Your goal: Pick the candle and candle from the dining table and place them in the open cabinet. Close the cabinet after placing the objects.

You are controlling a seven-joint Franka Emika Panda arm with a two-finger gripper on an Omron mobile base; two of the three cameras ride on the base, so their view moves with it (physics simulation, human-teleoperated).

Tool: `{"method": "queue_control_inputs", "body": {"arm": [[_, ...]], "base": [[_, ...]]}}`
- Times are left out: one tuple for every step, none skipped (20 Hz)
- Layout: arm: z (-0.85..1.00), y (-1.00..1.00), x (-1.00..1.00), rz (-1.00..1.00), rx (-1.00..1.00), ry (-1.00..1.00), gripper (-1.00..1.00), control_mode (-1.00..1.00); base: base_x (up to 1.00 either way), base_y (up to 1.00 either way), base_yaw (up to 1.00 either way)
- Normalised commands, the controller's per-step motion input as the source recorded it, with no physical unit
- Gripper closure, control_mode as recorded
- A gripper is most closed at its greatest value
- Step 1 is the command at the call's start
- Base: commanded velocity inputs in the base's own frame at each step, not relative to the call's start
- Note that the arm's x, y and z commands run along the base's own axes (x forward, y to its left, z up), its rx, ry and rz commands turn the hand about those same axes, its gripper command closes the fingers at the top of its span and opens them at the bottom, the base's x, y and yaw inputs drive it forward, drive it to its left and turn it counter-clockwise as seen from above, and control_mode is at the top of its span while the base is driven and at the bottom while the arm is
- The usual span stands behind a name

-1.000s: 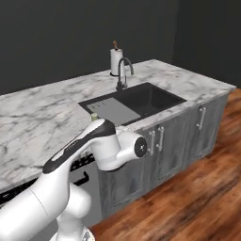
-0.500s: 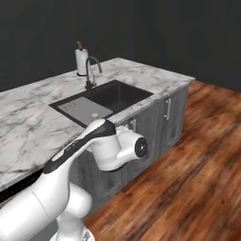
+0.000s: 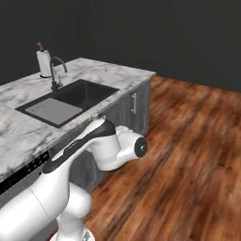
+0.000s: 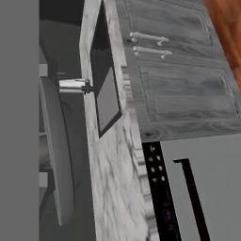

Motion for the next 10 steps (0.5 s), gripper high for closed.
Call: {"method": "queue_control_inputs", "body": {"arm": [[0.00, 0.00, 0.00, 0.00, 0.00, 0.00, 1.00, 1.00], [0.00, 0.00, 0.00, 0.00, 0.00, 0.00, 1.00, 1.00], [0.00, 0.00, 0.00, 0.00, 0.00, 0.00, 1.00, 1.00], [0.00, 0.00, 0.00, 0.00, 0.00, 0.00, 1.00, 1.00], [0.00, 0.00, 0.00, 0.00, 0.00, 0.00, 1.00, 1.00], [0.00, 0.00, 0.00, 0.00, 0.00, 0.00, 1.00, 1.00], [0.00, 0.00, 0.00, 0.00, 0.00, 0.00, 1.00, 1.00], [0.00, 0.00, 0.00, 0.00, 0.00, 0.00, 1.00, 1.00], [0.00, 0.00, 0.00, 0.00, 0.00, 0.00, 1.00, 1.00], [0.00, 0.00, 0.00, 0.00, 0.00, 0.00, 1.00, 1.00]], "base": [[0.00, -0.54, -0.36], [0.00, -0.54, -0.36], [0.00, -0.56, -0.36], [0.00, -0.55, -0.36], [0.00, -0.49, -0.37], [0.00, -0.49, -0.37], [0.00, -0.50, -0.37], [0.00, -0.50, -0.37], [0.00, -0.47, -0.37], [0.00, -0.47, -0.37]]}}
